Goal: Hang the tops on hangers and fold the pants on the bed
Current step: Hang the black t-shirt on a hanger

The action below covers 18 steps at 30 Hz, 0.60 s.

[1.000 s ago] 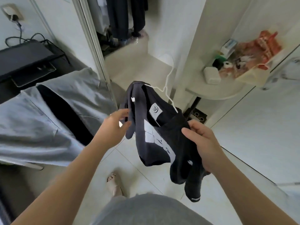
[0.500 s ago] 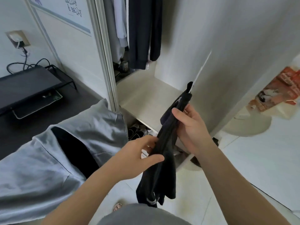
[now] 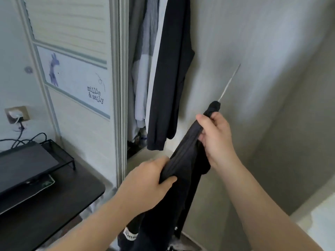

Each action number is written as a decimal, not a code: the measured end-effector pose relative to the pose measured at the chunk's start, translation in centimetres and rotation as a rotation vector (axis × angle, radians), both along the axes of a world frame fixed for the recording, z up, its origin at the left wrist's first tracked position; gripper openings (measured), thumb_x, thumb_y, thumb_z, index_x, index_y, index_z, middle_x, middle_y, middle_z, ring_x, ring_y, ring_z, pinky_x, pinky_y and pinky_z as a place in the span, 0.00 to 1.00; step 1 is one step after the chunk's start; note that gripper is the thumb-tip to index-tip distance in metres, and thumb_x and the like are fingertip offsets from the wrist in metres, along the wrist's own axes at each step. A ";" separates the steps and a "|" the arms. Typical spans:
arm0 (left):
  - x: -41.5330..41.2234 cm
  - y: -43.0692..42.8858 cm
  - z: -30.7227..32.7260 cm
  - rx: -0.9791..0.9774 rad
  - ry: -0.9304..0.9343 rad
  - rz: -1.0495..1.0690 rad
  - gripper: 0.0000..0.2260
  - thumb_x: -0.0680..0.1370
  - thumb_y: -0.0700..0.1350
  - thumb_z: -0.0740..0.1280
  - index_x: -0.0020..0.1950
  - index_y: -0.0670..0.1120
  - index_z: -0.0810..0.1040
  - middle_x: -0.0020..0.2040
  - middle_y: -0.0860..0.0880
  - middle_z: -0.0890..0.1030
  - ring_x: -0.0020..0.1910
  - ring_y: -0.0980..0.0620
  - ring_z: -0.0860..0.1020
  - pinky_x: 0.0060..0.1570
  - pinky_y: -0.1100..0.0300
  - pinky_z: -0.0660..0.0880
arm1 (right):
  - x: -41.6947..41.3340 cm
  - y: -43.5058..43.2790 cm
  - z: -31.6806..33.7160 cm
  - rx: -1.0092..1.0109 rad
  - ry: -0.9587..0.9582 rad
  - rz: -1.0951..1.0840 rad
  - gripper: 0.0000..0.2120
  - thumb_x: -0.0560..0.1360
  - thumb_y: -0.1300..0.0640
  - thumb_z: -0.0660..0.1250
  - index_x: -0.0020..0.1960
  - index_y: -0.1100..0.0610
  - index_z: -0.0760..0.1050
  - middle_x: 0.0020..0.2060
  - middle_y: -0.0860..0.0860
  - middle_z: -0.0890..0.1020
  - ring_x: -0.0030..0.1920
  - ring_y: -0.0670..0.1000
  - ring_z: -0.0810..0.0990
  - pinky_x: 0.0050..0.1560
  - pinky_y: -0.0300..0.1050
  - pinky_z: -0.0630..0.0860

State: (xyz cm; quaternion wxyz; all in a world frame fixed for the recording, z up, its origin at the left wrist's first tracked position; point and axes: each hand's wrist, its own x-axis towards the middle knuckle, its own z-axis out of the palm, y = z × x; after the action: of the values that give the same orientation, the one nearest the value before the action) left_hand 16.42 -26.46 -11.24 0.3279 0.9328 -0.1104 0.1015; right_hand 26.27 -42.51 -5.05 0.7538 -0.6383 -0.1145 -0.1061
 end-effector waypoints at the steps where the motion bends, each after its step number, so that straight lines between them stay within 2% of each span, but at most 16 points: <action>1: 1.1 0.5 1.2 0.010 -0.037 -0.001 0.06 0.80 0.55 0.66 0.49 0.57 0.70 0.42 0.58 0.76 0.42 0.58 0.76 0.46 0.56 0.76 | 1.2 0.3 1.5 -0.002 -0.034 0.005 0.12 0.79 0.59 0.67 0.40 0.56 0.66 0.35 0.55 0.69 0.38 0.54 0.72 0.39 0.46 0.78; 3: 3.3 1.4 3.7 0.036 -0.102 0.011 0.07 0.80 0.54 0.66 0.46 0.56 0.69 0.39 0.58 0.75 0.40 0.57 0.75 0.43 0.57 0.75 | 3.6 0.9 4.5 -0.001 -0.096 0.018 0.12 0.80 0.59 0.66 0.42 0.56 0.65 0.38 0.55 0.68 0.40 0.55 0.69 0.38 0.46 0.76; 5: 5.8 2.2 6.2 0.049 -0.168 0.025 0.09 0.80 0.53 0.66 0.44 0.55 0.68 0.36 0.57 0.75 0.37 0.57 0.75 0.38 0.58 0.74 | 6.1 1.4 7.7 0.007 -0.155 0.028 0.11 0.80 0.59 0.66 0.44 0.55 0.65 0.36 0.54 0.68 0.38 0.54 0.70 0.37 0.44 0.75; 8: 9.2 2.6 10.2 0.052 -0.266 0.034 0.11 0.81 0.51 0.65 0.41 0.54 0.67 0.32 0.54 0.73 0.32 0.56 0.74 0.33 0.60 0.70 | 9.6 2.0 12.8 0.032 -0.246 0.036 0.13 0.80 0.59 0.66 0.40 0.54 0.64 0.32 0.50 0.68 0.33 0.49 0.69 0.36 0.45 0.72; 10: 11.4 2.8 12.8 0.020 -0.307 0.040 0.08 0.81 0.50 0.65 0.44 0.52 0.70 0.32 0.54 0.75 0.31 0.57 0.75 0.31 0.61 0.70 | 11.9 2.3 16.2 0.030 -0.311 0.045 0.15 0.79 0.59 0.66 0.38 0.54 0.63 0.32 0.51 0.67 0.32 0.50 0.68 0.36 0.46 0.70; 12: 13.7 2.8 15.3 0.005 -0.361 0.055 0.08 0.81 0.50 0.66 0.44 0.52 0.71 0.32 0.54 0.75 0.32 0.55 0.74 0.34 0.58 0.73 | 14.0 2.2 19.6 0.017 -0.384 0.049 0.16 0.79 0.59 0.67 0.37 0.54 0.62 0.31 0.50 0.66 0.32 0.50 0.68 0.35 0.45 0.69; 15: 16.8 2.9 19.1 0.045 -0.436 0.075 0.12 0.81 0.49 0.66 0.40 0.55 0.67 0.30 0.55 0.73 0.31 0.55 0.72 0.33 0.59 0.70 | 16.9 2.0 24.5 -0.007 -0.500 0.037 0.18 0.79 0.59 0.67 0.35 0.53 0.62 0.27 0.46 0.67 0.29 0.49 0.68 0.33 0.44 0.70; 18: 19.4 2.7 23.3 0.120 -0.514 0.099 0.09 0.81 0.50 0.65 0.43 0.55 0.69 0.33 0.55 0.75 0.34 0.55 0.75 0.37 0.56 0.74 | 19.7 1.6 29.1 -0.022 -0.592 0.047 0.18 0.78 0.57 0.67 0.35 0.53 0.61 0.27 0.46 0.68 0.30 0.50 0.70 0.38 0.50 0.71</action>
State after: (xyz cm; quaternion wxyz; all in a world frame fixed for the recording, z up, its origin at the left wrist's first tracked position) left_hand 35.84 -23.72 12.04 0.2276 0.8984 -0.1502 0.3443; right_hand 46.02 -40.86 24.06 0.6830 -0.5848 -0.3454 -0.2688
